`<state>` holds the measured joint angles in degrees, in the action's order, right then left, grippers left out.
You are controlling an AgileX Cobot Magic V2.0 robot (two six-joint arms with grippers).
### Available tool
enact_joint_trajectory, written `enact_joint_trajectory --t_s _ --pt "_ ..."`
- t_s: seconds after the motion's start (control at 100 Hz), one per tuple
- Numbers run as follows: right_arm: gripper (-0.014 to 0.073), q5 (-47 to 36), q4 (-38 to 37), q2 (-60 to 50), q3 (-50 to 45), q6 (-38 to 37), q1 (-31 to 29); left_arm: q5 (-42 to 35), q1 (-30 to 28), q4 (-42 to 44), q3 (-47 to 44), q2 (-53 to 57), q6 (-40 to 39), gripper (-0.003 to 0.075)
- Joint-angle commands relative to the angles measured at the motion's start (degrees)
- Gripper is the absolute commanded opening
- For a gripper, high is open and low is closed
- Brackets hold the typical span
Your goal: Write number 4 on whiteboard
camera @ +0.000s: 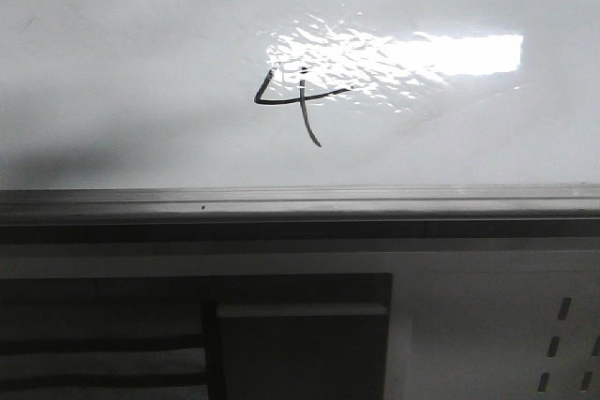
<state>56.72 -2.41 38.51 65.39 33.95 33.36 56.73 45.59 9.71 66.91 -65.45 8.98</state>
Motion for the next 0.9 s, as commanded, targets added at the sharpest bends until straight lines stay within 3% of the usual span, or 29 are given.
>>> enact_joint_trajectory --t_s 0.0,0.17,0.25,0.45,0.61,0.89 --pt "0.0311 -2.83 -0.85 0.17 1.52 -0.72 0.05 -0.70 0.24 9.41 -2.39 4.44 -11.96 -0.0014" --pt "0.0311 -2.92 -0.85 0.28 -0.79 -0.72 0.05 -6.22 -0.38 22.04 -14.67 9.73 -27.75 -0.0014" --pt "0.0311 -3.00 -0.85 0.28 -2.27 -0.72 0.05 -11.42 -2.67 23.21 -18.86 10.48 -35.39 -0.0014" --pt "0.0311 -3.00 -0.85 0.28 -4.54 -0.72 0.05 -25.79 -13.69 12.41 -21.34 8.64 -35.51 -0.0014" --pt "0.0311 -3.00 -0.62 0.28 -4.81 -0.72 0.05 -32.24 -22.43 5.33 -21.34 5.29 -35.47 -0.0014" --pt "0.0311 -3.00 -0.50 0.28 -4.81 -0.72 0.05 -33.67 -24.98 4.27 -21.34 0.19 -35.47 -0.0013"
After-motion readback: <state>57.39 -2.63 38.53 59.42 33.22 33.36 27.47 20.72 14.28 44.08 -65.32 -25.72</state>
